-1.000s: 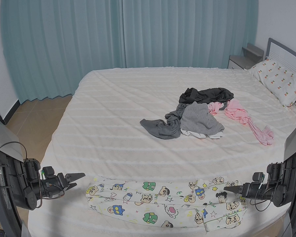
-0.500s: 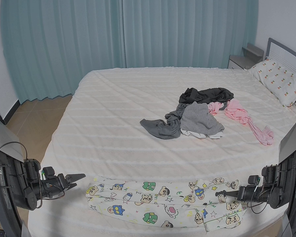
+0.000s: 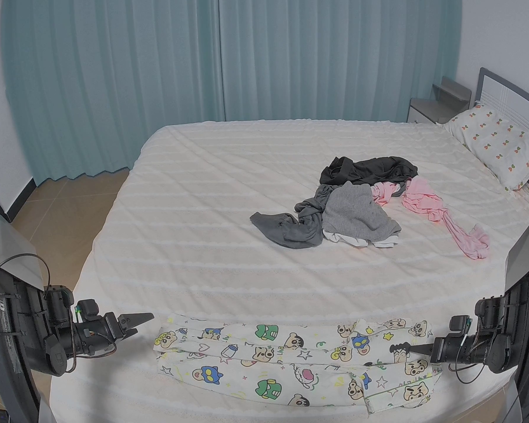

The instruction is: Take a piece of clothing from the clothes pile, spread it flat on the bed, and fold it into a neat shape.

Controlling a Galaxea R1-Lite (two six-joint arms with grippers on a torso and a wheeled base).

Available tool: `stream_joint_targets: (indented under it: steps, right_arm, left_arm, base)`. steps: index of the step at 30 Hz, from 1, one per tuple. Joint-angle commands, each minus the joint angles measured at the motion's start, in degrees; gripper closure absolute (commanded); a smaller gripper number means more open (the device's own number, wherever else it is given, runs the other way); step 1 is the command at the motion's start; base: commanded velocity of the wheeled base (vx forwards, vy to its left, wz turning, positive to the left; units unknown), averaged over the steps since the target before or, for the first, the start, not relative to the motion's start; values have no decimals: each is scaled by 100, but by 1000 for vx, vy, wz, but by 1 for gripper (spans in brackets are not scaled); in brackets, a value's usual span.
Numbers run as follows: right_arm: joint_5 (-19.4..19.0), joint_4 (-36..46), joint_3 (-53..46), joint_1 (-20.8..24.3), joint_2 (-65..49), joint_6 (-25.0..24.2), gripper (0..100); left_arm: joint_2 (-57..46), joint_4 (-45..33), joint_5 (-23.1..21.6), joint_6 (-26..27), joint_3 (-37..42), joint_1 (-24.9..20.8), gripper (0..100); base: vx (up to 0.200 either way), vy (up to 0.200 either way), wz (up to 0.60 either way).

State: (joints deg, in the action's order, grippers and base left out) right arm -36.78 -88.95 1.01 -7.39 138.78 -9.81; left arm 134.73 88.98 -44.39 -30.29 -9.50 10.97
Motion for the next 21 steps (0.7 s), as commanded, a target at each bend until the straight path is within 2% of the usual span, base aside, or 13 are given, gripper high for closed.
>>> stream_joint_targets:
  steps: [1,7,8,9,16,21]
  right_arm:
    - [4,-17,-101,-96,0,41,100]
    - [13,203,-101,-96,27,261,100]
    - [30,326,-101,-105,27,480,100]
    - [48,370,-101,-105,44,542,0]
    - [92,317,-101,-281,44,841,0]
    - [426,-78,-57,-474,-536,850,0]
  left_arm:
    - [18,102,0,-3,0,1,0]
    - [18,102,0,6,0,1,0]
    - [18,102,0,6,0,1,0]
    - [18,102,0,6,0,1,0]
    - [36,102,0,6,-17,-7,0]
    - [45,102,0,6,-35,-7,0]
  base:
    - [0,0,0]
    - [0,0,0]
    - [0,0,0]
    - [0,0,0]
    - [0,0,0]
    - [0,0,0]
